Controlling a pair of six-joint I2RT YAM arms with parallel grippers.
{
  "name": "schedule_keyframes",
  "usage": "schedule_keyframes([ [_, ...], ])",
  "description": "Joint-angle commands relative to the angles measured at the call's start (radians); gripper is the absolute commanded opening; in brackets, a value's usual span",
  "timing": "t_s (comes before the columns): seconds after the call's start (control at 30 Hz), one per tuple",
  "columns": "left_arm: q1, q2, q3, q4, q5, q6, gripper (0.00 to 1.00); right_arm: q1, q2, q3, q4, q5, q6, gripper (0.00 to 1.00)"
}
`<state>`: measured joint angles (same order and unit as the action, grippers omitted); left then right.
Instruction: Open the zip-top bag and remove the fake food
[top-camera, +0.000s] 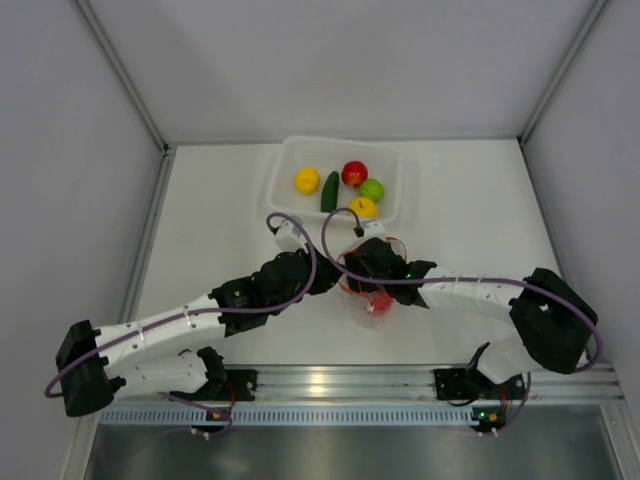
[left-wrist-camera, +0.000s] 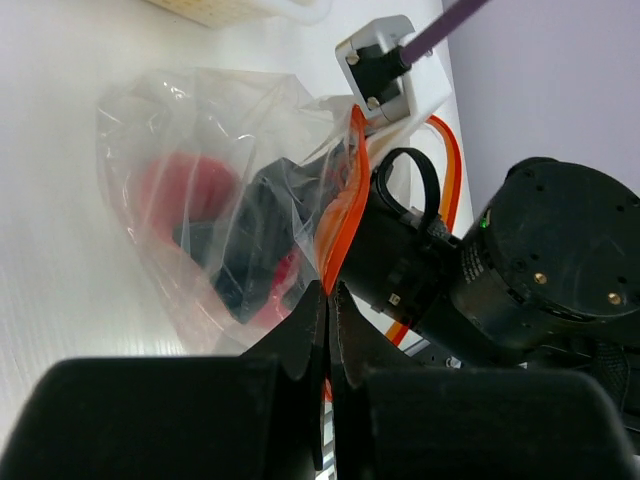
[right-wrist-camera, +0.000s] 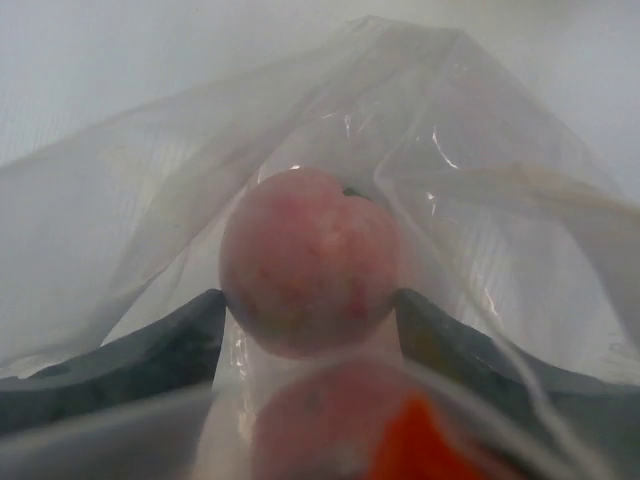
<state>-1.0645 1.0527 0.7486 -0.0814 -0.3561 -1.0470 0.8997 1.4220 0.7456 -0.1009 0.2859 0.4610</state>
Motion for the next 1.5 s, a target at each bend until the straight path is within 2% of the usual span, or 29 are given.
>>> schedule_keyframes([
  [0.0,0.003,-0.013,-0.009,0.04,-0.007,0.015,0.0,0.007,0.07,0.072,-0.006,0.07,-0.016,0.7],
  [0.37,0.003,-0.031,-0.026,0.04,-0.015,0.016,0.0,0.007,0.19,0.092,0.061,0.062,-0.024,0.76],
  [0.6,0.003,-0.046,-0.034,0.04,-0.023,0.019,0.0,0.004,0.198,0.118,0.092,0.091,-0.033,0.73],
  [0.73,0.005,-0.054,-0.035,0.035,-0.026,0.022,0.0,-0.001,0.193,0.141,0.092,0.093,-0.045,0.56],
  [0.87,0.005,-0.072,-0.041,0.023,-0.052,0.022,0.0,0.005,0.149,0.13,0.089,0.081,-0.047,0.46],
  [1.13,0.015,-0.077,-0.046,0.02,-0.073,0.027,0.0,0.038,-0.043,0.086,0.038,0.044,-0.054,0.44],
  [1.47,0.023,-0.077,-0.035,-0.014,-0.133,0.039,0.0,0.084,-0.153,0.127,-0.089,-0.019,-0.104,0.41],
])
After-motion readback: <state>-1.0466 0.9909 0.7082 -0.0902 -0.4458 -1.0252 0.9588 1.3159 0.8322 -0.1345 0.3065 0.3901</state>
